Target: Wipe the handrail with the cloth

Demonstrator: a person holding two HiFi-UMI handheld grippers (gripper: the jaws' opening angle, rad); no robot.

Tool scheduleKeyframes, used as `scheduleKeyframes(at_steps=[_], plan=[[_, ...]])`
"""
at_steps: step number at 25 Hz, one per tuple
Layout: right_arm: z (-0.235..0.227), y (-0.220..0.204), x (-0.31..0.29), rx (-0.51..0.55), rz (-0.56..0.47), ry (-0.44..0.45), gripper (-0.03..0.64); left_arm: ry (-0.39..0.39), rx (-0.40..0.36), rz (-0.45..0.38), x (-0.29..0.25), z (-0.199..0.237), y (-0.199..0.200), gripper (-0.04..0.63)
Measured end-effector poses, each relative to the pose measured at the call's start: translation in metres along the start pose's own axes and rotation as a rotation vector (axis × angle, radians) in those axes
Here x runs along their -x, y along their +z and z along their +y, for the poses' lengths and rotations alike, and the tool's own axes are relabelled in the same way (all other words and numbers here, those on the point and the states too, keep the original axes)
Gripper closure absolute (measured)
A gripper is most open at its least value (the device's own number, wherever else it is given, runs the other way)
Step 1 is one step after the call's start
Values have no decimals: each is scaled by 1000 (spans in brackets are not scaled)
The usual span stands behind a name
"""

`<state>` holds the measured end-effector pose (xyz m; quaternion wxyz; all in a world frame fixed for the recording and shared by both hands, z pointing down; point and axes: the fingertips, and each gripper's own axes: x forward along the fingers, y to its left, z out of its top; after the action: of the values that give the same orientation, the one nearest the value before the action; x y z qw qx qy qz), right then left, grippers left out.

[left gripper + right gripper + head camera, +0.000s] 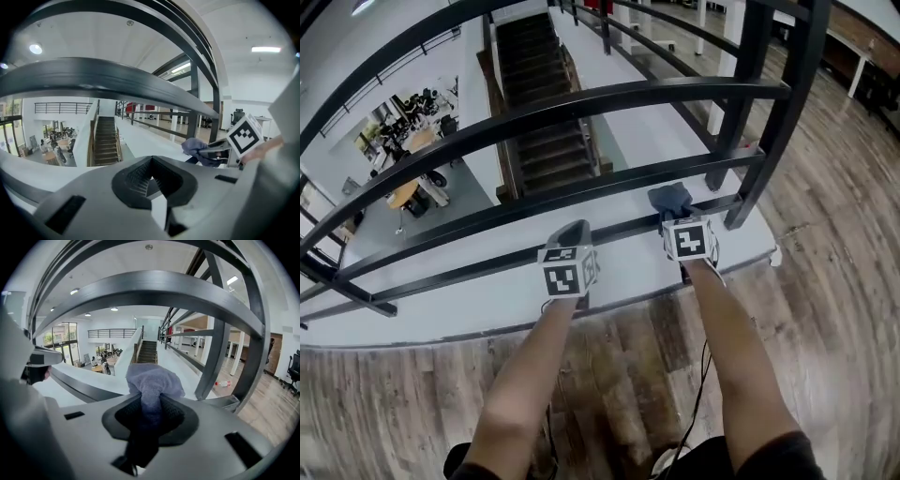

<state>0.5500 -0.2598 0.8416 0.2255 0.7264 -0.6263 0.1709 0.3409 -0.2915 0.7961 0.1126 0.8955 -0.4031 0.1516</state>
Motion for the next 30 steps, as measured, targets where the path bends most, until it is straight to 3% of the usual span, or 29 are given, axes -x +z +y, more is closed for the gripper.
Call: scheduleKeyframes(at_steps=[7, 13, 17, 20, 24, 26, 30], plan=[[-82, -13, 6, -34, -33, -59, 526, -83, -9, 13, -43, -88, -4, 597], [-129, -22, 5, -50, -27, -103, 526, -109, -31, 25, -61, -117, -7, 597], [-127, -3, 13, -47, -27, -122, 526, -108, -25, 30, -48, -106, 8, 597], [-118, -1, 15, 21, -73, -138, 526, -103, -34, 14, -39, -95, 7, 597], [-74, -14, 33, -13, -95, -62, 526, -112, -29, -14, -8, -76, 1, 597], [-37, 24, 84, -88, -103, -32, 526, -135, -39, -11, 35, -64, 39, 597], [39, 172, 240, -84, -126, 12, 526, -143, 16, 9, 159, -34, 174, 597]])
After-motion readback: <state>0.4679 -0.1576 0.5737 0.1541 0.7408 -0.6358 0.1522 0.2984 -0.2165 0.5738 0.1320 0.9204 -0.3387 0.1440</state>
